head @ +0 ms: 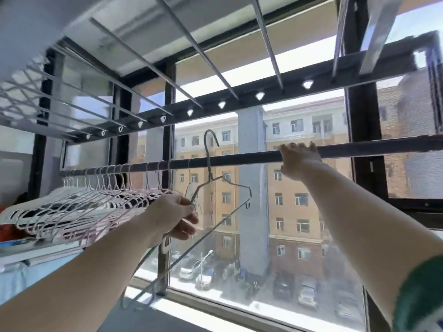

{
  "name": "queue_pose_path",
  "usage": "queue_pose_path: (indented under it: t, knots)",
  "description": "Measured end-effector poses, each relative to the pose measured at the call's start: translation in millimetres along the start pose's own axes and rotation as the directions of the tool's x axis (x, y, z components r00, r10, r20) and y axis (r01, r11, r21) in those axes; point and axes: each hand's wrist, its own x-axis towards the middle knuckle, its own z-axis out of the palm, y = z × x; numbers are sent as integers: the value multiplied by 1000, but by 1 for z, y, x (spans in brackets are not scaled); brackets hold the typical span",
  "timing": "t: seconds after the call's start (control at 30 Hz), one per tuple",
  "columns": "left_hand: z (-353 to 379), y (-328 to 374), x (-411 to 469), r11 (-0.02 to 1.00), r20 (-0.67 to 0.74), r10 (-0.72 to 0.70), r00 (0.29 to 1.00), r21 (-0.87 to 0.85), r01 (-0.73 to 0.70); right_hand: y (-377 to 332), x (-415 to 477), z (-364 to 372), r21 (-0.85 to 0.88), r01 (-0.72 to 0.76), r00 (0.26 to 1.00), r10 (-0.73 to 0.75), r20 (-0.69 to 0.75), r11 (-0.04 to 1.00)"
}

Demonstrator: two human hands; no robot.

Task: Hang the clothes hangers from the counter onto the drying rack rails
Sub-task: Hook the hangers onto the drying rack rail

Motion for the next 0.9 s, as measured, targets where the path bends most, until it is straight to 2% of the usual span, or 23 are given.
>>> queue_pose_path:
  t: [0.4, 0.57, 0.9]
  knots:
    - [15, -3, 75, 998, -32, -66, 997, -14, 65, 3, 0, 9, -5, 29, 998, -29, -54, 1000]
    - [20, -10, 84, 994, 10, -99, 995, 36, 99, 3, 0, 8, -10, 28, 998, -29, -52, 1000]
    - [24, -22, 91, 990, 10, -130, 991, 48, 129, 1, -2, 11, -15, 36, 997, -37, -70, 999]
